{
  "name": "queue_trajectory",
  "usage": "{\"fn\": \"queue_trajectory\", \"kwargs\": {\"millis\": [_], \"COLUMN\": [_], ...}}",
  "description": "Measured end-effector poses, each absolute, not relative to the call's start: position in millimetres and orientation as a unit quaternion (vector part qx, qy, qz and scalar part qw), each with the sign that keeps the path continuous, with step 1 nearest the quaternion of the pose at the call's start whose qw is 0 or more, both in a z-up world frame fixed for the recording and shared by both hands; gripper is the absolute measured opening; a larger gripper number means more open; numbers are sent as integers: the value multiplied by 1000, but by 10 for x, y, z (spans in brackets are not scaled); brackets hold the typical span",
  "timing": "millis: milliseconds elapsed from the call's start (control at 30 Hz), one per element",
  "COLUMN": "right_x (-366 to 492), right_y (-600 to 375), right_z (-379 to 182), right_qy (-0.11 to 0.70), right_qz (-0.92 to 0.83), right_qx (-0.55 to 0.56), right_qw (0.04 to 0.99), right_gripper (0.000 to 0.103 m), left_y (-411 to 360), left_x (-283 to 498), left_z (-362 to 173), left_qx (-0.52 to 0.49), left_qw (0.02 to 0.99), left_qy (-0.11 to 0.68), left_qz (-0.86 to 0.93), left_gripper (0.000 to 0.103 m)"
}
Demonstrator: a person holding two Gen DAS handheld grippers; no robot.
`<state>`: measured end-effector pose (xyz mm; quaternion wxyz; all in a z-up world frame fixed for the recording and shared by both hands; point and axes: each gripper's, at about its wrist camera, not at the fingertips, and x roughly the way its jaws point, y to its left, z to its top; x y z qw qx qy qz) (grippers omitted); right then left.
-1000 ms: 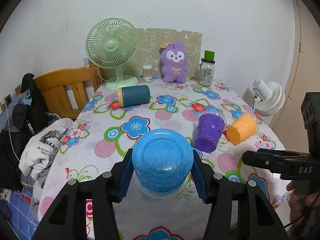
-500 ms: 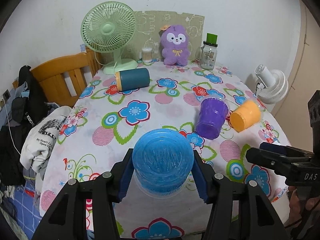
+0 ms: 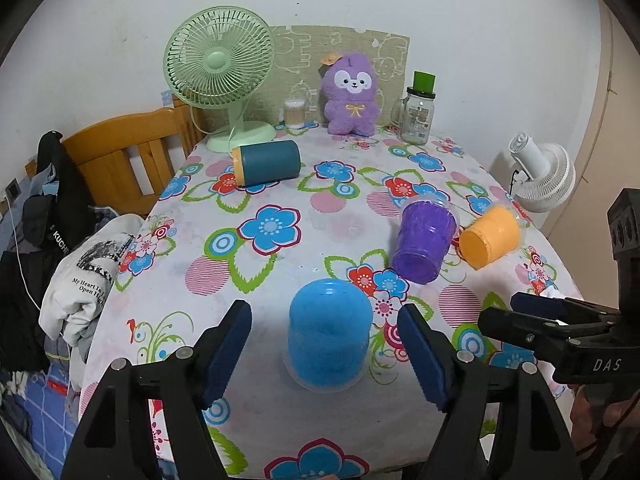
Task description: Flip cup upside down
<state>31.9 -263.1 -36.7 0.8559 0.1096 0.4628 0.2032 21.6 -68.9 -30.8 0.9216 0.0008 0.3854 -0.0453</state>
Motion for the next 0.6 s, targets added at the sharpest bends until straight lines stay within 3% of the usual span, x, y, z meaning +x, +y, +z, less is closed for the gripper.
{"fn": "queue_trajectory", "kwargs": {"millis": [600], "right_x": [315], "right_y": [-2592], "right_z": [-385], "right_qy": [465], "right_qz": [202], "right_qx": [106], "right_qw": [855], "right_gripper": [93], "left_y": [-672], "left_x": [205], "left_z": [-309], "left_qx": [1], "left_qw": [922], "left_qy": [385], "left_qz": [-45], "left_gripper": [78]}}
